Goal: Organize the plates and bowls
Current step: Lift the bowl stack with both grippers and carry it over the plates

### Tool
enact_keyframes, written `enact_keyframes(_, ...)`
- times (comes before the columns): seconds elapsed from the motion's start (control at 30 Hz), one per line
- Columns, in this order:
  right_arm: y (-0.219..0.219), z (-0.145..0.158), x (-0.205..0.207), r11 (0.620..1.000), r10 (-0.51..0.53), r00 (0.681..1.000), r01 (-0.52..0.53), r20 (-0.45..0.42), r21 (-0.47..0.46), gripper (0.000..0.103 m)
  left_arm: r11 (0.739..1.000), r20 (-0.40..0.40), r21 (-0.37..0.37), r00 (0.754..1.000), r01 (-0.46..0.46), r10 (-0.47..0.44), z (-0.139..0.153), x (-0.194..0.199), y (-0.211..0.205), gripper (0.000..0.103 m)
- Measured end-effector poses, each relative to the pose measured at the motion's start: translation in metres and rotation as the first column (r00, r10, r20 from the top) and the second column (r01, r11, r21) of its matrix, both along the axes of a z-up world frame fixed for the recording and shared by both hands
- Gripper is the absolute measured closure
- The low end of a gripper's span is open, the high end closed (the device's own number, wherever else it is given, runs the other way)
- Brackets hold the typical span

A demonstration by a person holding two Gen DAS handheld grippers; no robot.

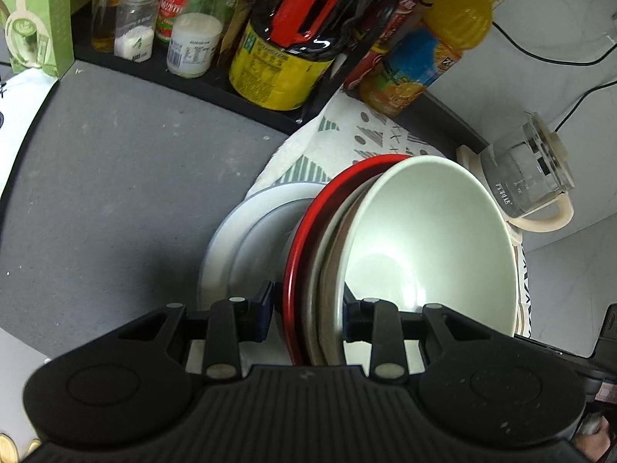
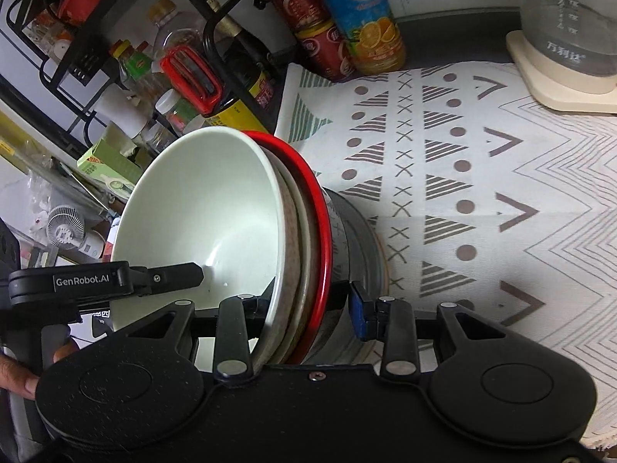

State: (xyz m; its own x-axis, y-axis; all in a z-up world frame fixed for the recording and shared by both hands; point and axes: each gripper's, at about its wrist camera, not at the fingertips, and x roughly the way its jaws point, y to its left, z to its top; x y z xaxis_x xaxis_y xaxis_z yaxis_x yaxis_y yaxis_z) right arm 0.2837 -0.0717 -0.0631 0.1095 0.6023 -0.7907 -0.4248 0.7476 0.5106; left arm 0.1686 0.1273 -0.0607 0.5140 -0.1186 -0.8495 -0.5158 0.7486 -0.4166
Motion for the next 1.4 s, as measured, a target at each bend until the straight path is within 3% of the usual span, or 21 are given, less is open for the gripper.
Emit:
enact_keyframes(0.37, 0.011, -0.015, -0.003, 1.0, -0.02, 0.999, 0.019, -0.041, -0.009, 0.068, 0.999, -0.063, -0.016, 0.997, 0.049, -0.05, -0.012, 0.004, 0.012, 0.072)
enact_keyframes(1.23, 0.015, -0.019, -0.015, 0.995, -0.088, 0.994, 0.085, -0.066, -0.045, 0.06, 0.979, -0.045, -0.024, 0.978, 0.205, -0.206, -0.008, 0.014, 0.022, 0.067)
enact_keyframes(1.27, 0.016, -0.018, -0.016, 0.996, -0.085, 0.994, 0.083, -0.064, -0.044, 0.057, 0.976, -0.049, -0.027, 0.975, 0.216, -0.217, -0.009, 0.015, 0.022, 0.066)
enact_keyframes(1.33, 0.016, -0.015, -0.019, 0.997, -0.074, 0.996, 0.073, -0.054, -0.028, 0.049, 0.975, -0.057, -0.047, 0.973, 0.219, -0.222, -0.01, 0.016, 0.023, 0.053)
enact_keyframes(1.4, 0.014, -0.009, -0.02, 0.997, -0.077, 0.996, 0.077, -0.042, 0.005, 0.034, 0.975, -0.035, -0.077, 0.976, 0.211, -0.214, -0.01, 0.014, 0.026, 0.039)
